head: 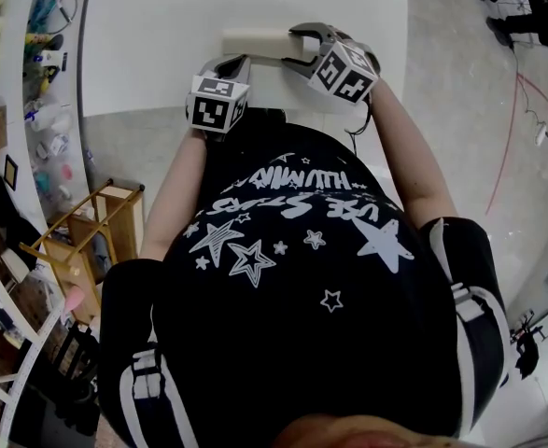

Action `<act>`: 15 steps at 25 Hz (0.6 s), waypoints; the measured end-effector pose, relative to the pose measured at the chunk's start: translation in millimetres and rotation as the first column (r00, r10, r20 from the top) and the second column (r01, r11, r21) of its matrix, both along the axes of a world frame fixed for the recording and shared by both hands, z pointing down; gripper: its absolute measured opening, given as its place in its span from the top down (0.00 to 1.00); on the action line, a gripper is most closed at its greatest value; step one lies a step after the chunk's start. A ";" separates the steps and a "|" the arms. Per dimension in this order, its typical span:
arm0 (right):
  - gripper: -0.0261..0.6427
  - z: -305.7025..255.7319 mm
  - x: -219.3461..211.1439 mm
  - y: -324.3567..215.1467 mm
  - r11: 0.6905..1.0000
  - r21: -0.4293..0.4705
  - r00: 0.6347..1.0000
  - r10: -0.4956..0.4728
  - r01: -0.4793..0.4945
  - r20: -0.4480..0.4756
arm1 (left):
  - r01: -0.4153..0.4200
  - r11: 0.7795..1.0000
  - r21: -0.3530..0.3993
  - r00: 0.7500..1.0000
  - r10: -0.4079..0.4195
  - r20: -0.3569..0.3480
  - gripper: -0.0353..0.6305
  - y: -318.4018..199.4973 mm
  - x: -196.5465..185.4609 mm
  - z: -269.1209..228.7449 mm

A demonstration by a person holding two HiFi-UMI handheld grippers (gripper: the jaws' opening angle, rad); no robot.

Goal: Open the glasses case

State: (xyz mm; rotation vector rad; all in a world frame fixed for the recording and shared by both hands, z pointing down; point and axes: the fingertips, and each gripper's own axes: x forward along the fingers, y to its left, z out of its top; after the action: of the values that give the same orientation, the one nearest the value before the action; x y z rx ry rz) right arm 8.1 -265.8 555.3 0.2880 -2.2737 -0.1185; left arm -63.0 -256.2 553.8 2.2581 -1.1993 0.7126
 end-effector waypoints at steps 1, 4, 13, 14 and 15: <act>0.56 0.1 0.3 -0.5 1.000 -0.002 1.000 0.000 0.000 0.000 | -0.001 1.000 0.000 1.000 0.001 -0.001 0.93 -0.4 0.3 0.2; 0.56 0.2 1.0 -1.3 1.000 -0.010 1.000 0.000 0.000 0.001 | -0.007 1.000 -0.002 1.000 0.007 -0.004 0.93 -1.2 0.9 0.1; 0.56 -1.5 1.0 -3.0 0.999 -0.036 1.000 -0.005 0.006 0.010 | -0.020 1.000 0.004 1.000 0.020 -0.004 0.93 -2.3 0.9 -2.1; 0.56 -1.2 1.1 -2.8 0.999 -0.038 1.000 -0.006 0.006 0.010 | -0.022 1.000 0.004 1.000 0.022 -0.003 0.93 -2.0 1.2 -1.9; 0.56 -1.0 1.3 -2.5 0.999 -0.041 1.000 -0.006 0.007 0.012 | -0.024 1.000 0.003 1.000 0.024 -0.002 0.93 -1.6 1.5 -1.6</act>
State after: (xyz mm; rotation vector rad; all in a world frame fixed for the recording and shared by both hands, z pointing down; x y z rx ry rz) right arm 9.4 -268.3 554.2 0.2603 -2.2860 -0.0735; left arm -61.5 -257.8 552.2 2.2788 -1.1753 0.7169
